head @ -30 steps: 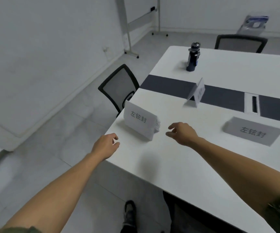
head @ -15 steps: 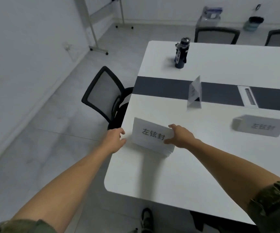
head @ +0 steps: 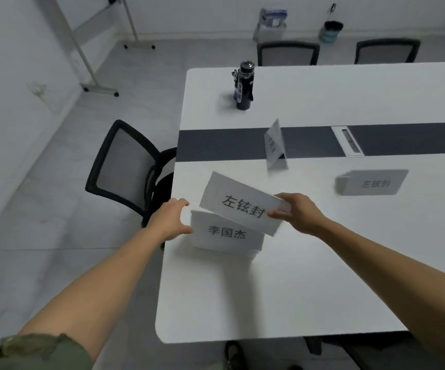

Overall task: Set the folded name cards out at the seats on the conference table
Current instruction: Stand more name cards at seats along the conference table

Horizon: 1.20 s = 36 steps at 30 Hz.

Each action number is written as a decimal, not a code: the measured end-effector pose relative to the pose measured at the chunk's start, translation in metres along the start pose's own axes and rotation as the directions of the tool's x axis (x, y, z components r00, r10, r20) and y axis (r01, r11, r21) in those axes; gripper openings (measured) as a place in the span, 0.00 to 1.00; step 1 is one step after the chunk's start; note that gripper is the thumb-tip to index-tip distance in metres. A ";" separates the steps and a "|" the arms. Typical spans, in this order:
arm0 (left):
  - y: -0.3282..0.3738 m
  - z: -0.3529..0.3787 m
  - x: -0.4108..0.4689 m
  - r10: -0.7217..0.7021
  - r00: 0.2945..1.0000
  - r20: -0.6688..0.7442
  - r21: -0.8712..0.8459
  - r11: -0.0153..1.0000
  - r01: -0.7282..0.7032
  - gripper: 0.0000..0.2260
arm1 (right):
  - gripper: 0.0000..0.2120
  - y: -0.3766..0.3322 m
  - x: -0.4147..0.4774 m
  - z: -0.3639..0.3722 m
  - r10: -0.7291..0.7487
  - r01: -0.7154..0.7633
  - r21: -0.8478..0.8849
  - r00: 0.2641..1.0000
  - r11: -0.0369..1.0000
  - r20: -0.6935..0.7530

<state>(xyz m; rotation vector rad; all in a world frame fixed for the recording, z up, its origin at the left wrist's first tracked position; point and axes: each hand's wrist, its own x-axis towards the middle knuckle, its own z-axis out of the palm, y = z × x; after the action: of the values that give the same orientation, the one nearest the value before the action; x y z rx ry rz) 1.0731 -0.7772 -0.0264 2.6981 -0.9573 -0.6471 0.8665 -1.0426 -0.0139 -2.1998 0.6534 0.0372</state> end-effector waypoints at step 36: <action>0.188 -0.004 -0.003 0.289 0.947 0.143 -0.162 0.950 -0.266 0.17 | 0.09 0.153 -0.135 -0.070 0.521 -0.402 0.367 0.790 0.839 -0.324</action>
<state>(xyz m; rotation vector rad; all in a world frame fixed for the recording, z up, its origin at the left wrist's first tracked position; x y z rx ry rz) 0.9696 -0.9198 0.0400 2.3548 -1.2537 -0.8523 0.6660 -1.1143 -0.0442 -1.7285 1.3528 -0.2600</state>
